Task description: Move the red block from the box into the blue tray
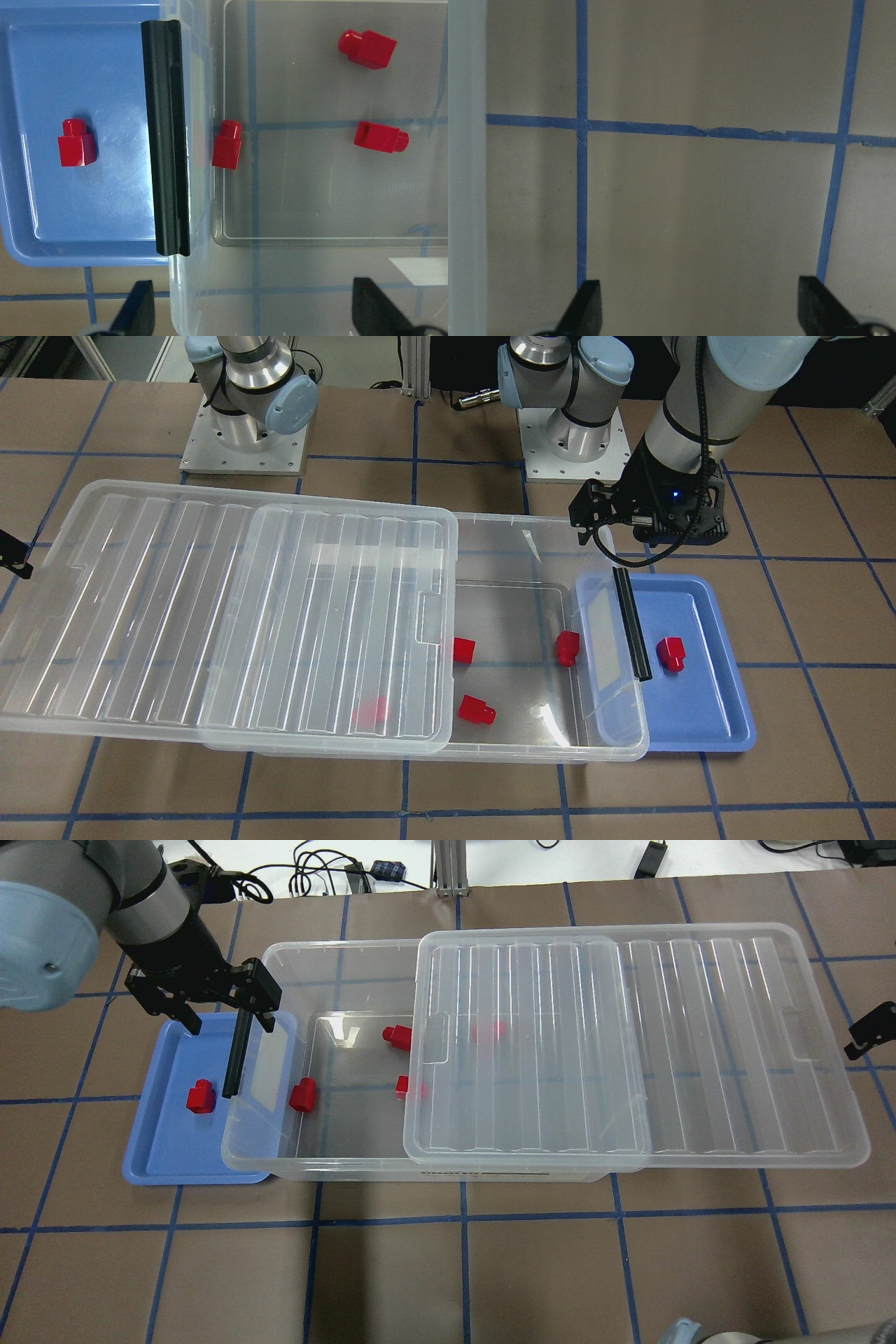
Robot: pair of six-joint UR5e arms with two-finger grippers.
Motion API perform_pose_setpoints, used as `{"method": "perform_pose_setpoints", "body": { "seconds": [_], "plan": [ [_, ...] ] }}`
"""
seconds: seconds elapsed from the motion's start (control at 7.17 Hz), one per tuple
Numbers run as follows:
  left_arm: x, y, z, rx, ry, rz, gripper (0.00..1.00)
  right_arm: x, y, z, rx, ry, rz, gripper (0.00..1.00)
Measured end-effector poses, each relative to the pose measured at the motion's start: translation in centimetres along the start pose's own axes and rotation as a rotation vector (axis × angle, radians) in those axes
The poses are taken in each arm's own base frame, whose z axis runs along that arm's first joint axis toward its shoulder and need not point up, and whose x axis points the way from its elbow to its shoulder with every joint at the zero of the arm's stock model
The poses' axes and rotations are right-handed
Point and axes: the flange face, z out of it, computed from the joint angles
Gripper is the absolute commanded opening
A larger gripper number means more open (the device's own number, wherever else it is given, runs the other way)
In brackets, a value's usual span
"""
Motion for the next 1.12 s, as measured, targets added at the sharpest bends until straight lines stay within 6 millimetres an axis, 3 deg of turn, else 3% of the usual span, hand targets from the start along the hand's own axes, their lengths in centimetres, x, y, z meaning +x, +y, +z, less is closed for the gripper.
{"method": "perform_pose_setpoints", "body": {
  "seconds": [0.28,1.12],
  "plan": [
    [0.1,0.1,-0.1,0.004,-0.003,0.003,1.00,-0.7,-0.3,-0.2,0.010,-0.002,0.013,1.00],
    [-0.3,0.2,-0.4,0.008,-0.002,-0.009,1.00,-6.0,-1.7,-1.0,0.010,-0.008,0.048,1.00]
  ]
}}
